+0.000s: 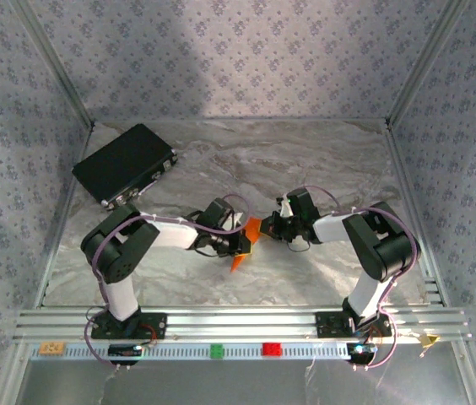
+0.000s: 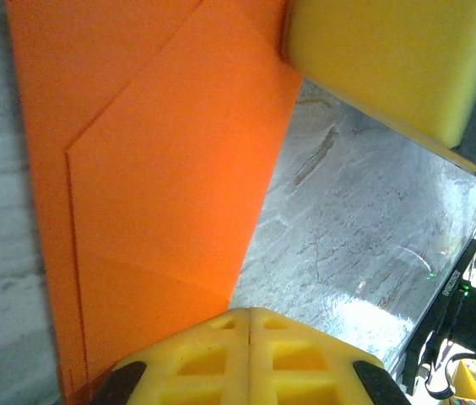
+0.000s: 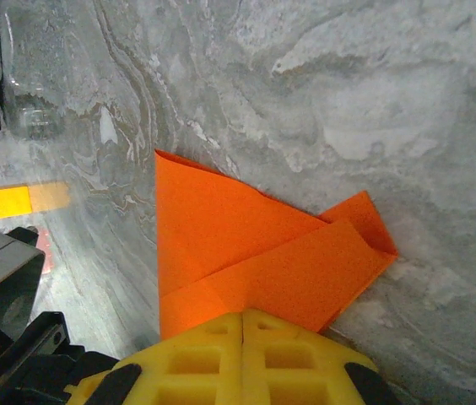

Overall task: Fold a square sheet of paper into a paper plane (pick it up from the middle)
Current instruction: Fold the wing for the fifth time at the center of the table.

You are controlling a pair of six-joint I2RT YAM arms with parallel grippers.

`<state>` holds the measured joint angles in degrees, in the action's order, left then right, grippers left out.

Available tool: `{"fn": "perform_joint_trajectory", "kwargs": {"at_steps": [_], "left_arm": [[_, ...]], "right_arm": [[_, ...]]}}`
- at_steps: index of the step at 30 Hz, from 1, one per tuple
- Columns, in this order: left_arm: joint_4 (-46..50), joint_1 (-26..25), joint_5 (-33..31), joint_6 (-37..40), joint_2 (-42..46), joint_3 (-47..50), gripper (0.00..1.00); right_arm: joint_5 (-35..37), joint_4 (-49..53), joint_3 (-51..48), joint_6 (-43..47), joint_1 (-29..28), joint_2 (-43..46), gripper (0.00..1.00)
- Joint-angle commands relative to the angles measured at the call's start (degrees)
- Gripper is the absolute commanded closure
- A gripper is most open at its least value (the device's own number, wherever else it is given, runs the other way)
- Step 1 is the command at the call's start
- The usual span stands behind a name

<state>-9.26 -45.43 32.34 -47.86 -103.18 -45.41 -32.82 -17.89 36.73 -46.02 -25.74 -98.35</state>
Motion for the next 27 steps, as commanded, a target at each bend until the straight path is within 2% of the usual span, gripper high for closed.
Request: {"fn": "perform_joint_trajectory", "kwargs": {"at_steps": [1,7,11,15,27], "left_arm": [[1.65,-0.53,-0.15,-0.40,-0.61,1.68,1.00],[1.46,-0.56,-0.37,-0.48,-0.61,1.74,1.00],[1.16,-0.59,-0.37,-0.76,-0.73,1.90,1.00],[1.09,-0.57,-0.45,-0.97,-0.30,1.99,1.00],[2.77,-0.66,-0.10,-0.25,2.43,3.50,1.00]], "right_arm": [[0.17,3.21,2.81,1.45,-0.17,2.60,0.97],[0.30,4.12,4.32,1.42,-2.53,5.01,0.96],[-0.67,1.90,3.96,-0.16,-3.49,3.06,0.96],[1.39,1.73,2.70,-1.08,-4.28,1.15,0.97],[4.16,0.05,-1.16,-0.77,-1.05,-3.06,1.00]]}}
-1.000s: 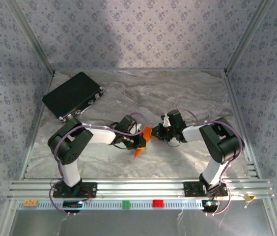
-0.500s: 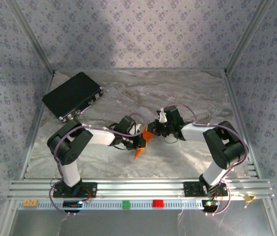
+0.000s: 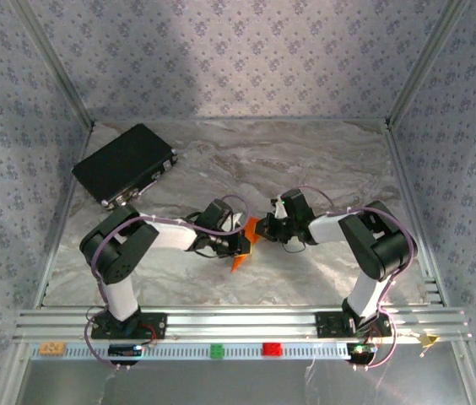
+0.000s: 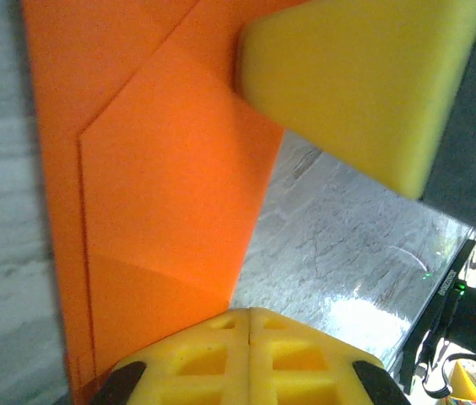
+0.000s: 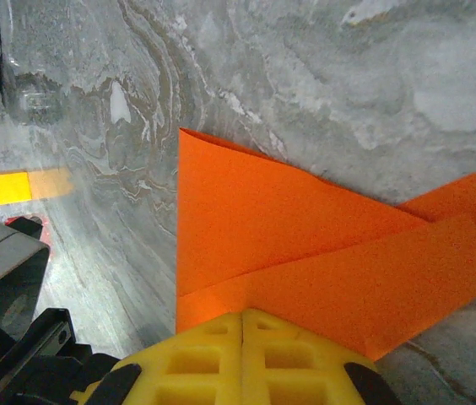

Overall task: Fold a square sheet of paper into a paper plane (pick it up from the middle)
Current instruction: Fold the wing for the fifth time at the center of the table, then turn over a paper plane at the center of the table.

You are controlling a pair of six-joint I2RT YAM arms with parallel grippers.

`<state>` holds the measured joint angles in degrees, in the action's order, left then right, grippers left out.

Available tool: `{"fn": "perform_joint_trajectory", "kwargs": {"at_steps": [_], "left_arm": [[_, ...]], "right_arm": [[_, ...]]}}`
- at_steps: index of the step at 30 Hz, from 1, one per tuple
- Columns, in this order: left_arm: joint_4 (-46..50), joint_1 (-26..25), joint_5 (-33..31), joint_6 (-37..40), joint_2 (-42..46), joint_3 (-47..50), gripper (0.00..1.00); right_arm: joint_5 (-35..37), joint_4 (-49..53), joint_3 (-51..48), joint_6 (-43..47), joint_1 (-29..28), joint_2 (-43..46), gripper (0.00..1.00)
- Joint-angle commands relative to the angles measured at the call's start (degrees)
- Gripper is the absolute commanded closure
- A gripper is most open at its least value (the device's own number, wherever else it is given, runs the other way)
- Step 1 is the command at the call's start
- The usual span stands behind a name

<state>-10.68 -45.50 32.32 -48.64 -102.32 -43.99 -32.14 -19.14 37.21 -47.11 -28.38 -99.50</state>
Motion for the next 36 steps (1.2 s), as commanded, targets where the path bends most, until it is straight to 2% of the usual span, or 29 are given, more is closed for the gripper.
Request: {"fn": "perform_joint_trajectory", "kwargs": {"at_steps": [1,16,23,29,36], "left_arm": [[4.58,-0.60,-0.19,0.69,2.13,2.38,1.00],[13.75,-0.66,-2.21,4.32,13.55,9.68,1.00],[16.42,-0.16,-7.83,4.19,21.18,8.45,1.00],[16.24,3.23,-8.15,4.16,19.23,5.53,1.00],[15.03,5.86,-5.05,5.71,12.51,0.30,0.96]], "right_arm": [[3.32,1.29,-1.62,0.44,1.74,-1.84,1.00],[1.74,1.91,-0.64,1.94,2.66,-2.02,1.00],[-1.32,1.65,0.87,2.89,2.55,-1.16,0.99],[0.33,5.43,0.93,3.57,2.26,5.18,0.93],[3.65,9.18,-3.11,3.23,1.97,12.73,0.87]]}}
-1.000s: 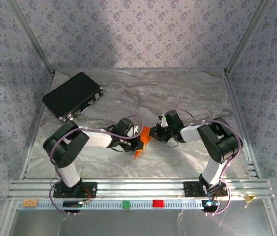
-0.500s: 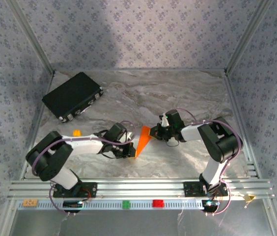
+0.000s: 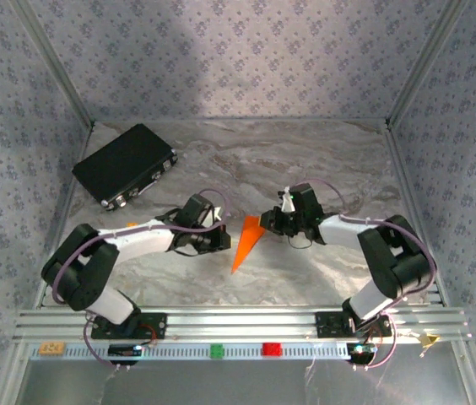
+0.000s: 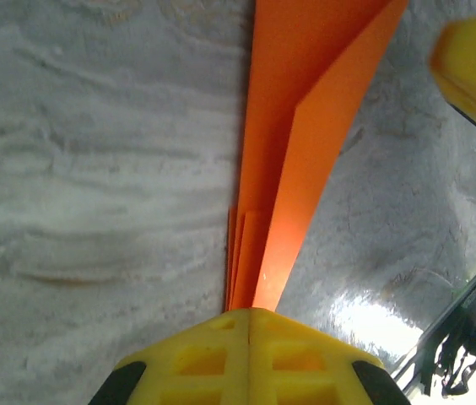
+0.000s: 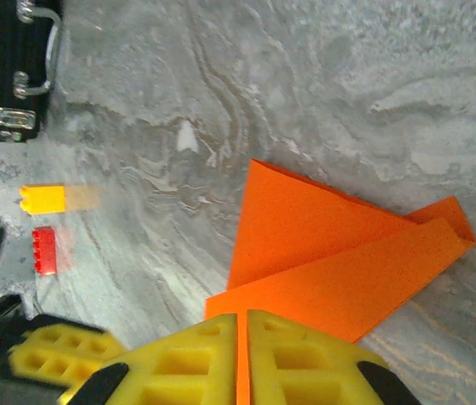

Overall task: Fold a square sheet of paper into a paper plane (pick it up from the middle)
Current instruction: Turn over a paper plane at the center of the table.

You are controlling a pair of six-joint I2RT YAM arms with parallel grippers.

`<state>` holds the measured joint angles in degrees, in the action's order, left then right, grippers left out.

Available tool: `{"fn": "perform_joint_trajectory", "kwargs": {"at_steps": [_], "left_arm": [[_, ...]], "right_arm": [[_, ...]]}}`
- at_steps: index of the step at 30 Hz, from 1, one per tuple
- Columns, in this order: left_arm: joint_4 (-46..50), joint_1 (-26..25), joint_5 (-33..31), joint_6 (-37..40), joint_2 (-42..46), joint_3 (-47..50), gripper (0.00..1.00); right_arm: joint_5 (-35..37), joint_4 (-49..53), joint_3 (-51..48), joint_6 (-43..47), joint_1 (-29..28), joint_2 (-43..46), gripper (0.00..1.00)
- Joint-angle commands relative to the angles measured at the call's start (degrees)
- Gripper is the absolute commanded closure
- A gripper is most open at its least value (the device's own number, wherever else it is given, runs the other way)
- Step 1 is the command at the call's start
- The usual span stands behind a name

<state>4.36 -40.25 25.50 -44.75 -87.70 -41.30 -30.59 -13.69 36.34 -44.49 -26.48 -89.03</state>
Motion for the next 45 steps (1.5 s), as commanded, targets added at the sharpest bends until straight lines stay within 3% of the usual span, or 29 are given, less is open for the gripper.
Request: {"fn": "perform_joint_trajectory", "kwargs": {"at_steps": [1,11,45], "left_arm": [[-0.16,0.78,2.16,2.08,-2.93,-2.95,0.95],[-1.90,1.53,5.57,3.04,-8.74,-5.48,0.91],[-5.33,1.42,10.71,3.60,-12.32,-4.21,0.77]], "right_arm": [[2.18,4.00,-2.75,0.55,0.00,2.83,0.87],[2.97,3.63,-5.49,-1.07,-2.66,4.37,0.85],[0.95,1.17,-5.75,-2.67,-6.59,-0.81,0.84]]}}
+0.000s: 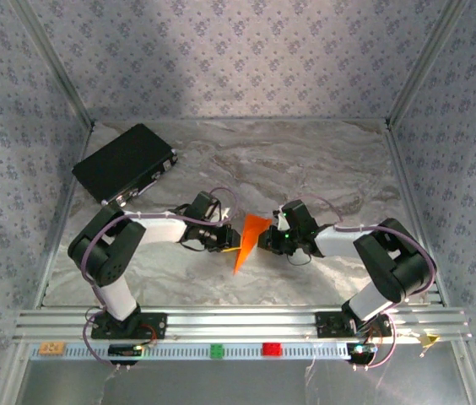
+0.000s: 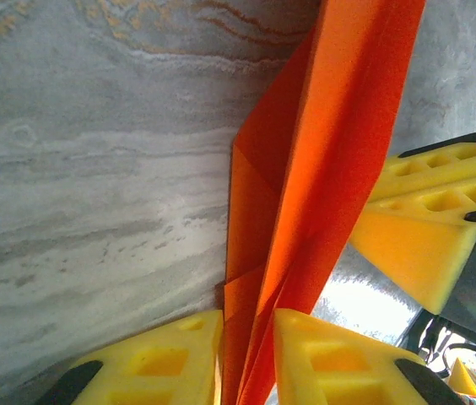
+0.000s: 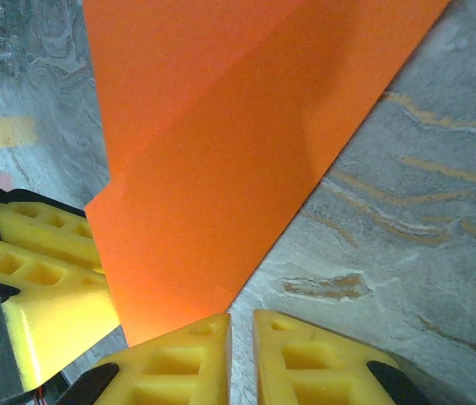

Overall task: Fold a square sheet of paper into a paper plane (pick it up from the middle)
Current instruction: Turn over a paper plane at the center of the table.

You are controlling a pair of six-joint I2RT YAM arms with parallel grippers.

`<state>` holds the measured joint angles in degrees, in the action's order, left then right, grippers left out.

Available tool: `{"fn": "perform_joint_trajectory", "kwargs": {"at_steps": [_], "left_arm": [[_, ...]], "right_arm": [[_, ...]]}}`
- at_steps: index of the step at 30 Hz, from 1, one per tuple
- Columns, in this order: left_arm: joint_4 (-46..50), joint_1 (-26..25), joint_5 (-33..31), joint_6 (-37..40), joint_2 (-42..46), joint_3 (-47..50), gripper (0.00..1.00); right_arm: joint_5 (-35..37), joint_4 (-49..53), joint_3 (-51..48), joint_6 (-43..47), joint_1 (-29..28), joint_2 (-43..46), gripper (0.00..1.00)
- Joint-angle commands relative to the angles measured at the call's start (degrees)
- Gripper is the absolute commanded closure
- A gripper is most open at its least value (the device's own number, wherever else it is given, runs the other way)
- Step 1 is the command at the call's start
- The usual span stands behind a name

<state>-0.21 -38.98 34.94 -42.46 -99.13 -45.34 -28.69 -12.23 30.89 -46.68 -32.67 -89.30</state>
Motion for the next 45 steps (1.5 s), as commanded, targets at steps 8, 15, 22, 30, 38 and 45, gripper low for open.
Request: {"fn": "perform_joint_trajectory", "kwargs": {"at_steps": [8,15,22,30,38,45], "left_arm": [[1.00,-0.04,0.13,2.23,-0.90,-0.53,0.84],[1.95,-0.46,-0.75,2.81,-1.32,-1.12,0.87],[1.48,-1.50,-5.81,2.16,2.10,0.26,0.83],[1.00,-1.60,-1.81,2.51,-0.42,-0.50,0.81],[0.21,-1.68,1.24,2.98,-1.90,-0.98,0.78],[0.74,-2.09,3.02,3.87,-3.07,-2.09,0.75]], "right_arm": [[-1.74,-1.40,-0.38,-0.79,-0.42,-0.74,0.84],[-1.71,-2.18,-0.51,-1.10,-0.51,-1.05,0.84],[-2.07,-2.54,-0.47,-1.31,-0.60,-1.37,0.85],[-2.17,-3.06,-0.22,-1.49,-0.83,-1.94,0.84],[-2.59,-3.77,-0.22,-1.72,-0.94,-2.81,0.85],[-2.16,-3.85,-0.42,-1.97,-0.91,-2.98,0.86]]}}
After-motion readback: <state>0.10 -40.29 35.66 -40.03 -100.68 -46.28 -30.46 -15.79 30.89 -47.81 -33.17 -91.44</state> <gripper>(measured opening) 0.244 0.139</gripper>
